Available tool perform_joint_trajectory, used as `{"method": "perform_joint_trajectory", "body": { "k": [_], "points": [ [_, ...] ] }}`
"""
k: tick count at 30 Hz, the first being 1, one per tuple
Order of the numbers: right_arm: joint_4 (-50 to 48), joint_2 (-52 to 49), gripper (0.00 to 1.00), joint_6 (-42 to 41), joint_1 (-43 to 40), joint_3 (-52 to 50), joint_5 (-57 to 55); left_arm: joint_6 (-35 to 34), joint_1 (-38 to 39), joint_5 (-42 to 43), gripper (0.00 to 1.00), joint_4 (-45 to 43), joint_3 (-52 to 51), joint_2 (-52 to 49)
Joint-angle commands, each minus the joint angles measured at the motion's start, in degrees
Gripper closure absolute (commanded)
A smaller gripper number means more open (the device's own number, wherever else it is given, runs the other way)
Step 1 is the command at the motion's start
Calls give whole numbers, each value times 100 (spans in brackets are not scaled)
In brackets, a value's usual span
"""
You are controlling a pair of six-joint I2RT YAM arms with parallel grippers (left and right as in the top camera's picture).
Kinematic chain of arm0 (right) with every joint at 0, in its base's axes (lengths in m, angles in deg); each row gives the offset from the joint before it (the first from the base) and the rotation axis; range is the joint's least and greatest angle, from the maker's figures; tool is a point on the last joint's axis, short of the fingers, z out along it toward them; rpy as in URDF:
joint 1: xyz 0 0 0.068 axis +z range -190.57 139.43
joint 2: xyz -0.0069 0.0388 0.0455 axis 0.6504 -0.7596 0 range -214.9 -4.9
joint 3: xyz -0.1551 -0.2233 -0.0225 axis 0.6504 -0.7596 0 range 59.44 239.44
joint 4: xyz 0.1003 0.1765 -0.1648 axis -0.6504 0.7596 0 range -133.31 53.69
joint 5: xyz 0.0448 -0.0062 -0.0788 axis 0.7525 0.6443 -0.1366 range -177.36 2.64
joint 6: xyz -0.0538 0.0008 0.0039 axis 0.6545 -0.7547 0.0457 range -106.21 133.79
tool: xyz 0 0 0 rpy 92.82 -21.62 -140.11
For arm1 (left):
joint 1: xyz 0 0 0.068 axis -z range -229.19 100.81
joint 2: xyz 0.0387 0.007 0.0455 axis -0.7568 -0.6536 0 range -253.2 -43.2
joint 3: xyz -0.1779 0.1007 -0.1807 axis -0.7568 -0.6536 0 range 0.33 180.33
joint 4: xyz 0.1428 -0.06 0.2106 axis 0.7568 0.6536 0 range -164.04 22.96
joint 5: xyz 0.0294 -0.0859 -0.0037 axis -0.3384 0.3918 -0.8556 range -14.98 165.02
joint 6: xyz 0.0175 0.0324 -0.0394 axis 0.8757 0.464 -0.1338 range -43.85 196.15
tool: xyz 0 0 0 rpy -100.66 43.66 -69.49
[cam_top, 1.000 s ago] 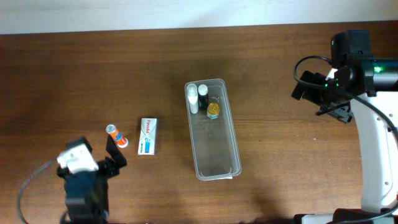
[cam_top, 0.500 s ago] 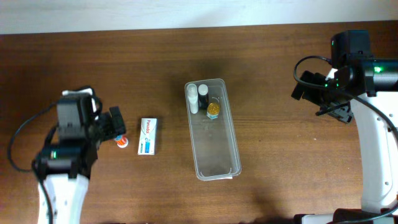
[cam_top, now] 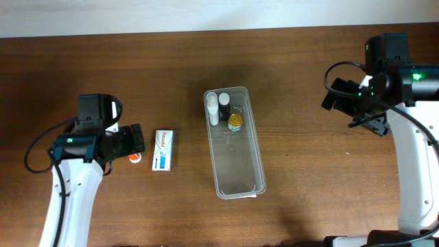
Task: Pack container
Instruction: 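Reach the left gripper to the orange tube and grasp it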
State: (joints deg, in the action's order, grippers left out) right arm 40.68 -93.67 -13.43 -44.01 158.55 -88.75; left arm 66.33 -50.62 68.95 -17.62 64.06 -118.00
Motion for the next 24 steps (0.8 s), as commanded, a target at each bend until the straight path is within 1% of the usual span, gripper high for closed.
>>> {"method": "perform_joint_trajectory", "body": {
  "k": [1, 2, 4, 5, 7, 13, 19, 23, 24],
  "points": [
    [0, 33, 2, -72, -39, 44, 11, 92, -24, 101, 11, 68, 131, -264],
    [0, 33, 2, -70, -39, 44, 11, 94, -24, 140, 23, 120, 131, -385],
    [0, 33, 2, -72, -39, 44, 13, 94, -24, 140, 25, 136, 131, -487],
    [0, 33, 2, -72, -39, 44, 13, 94, -24, 140, 30, 109, 131, -608],
    [0, 33, 2, -70, -39, 44, 13, 94, -24, 140, 36, 101, 131, -734],
    [0, 33, 2, -72, -39, 44, 13, 98, -24, 131, 39, 28, 131, -953],
    [0, 33, 2, -72, -39, 44, 13, 116, -24, 116, 39, -310, 131, -962],
    [0, 33, 1, -72, -39, 44, 13, 166, -24, 122, 46, -402, 131, -962],
    [0, 33, 1, -72, -39, 44, 13, 166, -24, 136, 52, -385, 131, -962]
  ]
}}
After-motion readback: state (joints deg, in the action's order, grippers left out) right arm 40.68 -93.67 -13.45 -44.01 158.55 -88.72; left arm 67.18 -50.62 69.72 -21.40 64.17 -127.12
